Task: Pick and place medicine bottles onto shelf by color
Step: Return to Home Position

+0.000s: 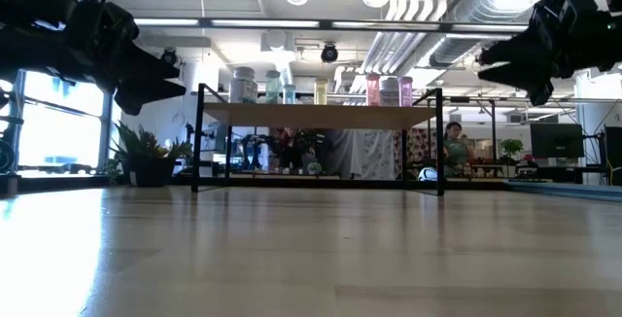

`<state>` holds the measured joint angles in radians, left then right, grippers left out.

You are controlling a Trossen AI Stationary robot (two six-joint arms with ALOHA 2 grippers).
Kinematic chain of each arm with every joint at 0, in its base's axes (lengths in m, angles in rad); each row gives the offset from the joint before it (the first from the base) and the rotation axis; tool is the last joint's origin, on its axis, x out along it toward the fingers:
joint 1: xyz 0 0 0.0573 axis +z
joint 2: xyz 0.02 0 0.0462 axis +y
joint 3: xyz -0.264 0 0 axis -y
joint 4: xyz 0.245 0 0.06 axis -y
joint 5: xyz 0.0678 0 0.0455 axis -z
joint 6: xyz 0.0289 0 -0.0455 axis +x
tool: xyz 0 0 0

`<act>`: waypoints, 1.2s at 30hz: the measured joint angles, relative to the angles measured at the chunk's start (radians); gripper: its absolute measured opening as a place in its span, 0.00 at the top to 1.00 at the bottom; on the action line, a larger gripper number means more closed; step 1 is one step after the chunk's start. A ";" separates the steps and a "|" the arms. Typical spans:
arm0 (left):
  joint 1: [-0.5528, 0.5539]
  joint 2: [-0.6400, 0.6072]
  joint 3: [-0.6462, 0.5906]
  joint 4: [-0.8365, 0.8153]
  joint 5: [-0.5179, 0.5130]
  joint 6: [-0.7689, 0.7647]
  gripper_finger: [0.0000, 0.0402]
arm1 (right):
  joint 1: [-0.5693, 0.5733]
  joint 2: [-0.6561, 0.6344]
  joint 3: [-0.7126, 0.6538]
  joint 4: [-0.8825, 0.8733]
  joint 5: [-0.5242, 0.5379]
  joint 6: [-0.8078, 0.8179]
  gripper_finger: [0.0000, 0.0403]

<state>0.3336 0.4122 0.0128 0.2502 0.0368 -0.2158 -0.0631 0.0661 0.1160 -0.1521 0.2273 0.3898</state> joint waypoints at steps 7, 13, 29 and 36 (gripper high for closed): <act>0.000 0.000 0.000 0.000 0.000 0.001 0.44 | 0.000 -0.009 -0.045 0.005 0.005 0.051 0.58; 0.000 0.000 0.000 0.000 0.000 0.000 0.44 | 0.000 0.025 -0.045 0.005 0.009 -0.069 0.58; 0.000 0.000 0.000 0.001 0.000 0.000 0.44 | 0.000 0.027 -0.045 0.004 0.006 -0.103 0.58; 0.000 0.000 0.000 0.001 0.000 0.001 0.44 | 0.000 0.027 -0.045 0.004 0.006 -0.103 0.58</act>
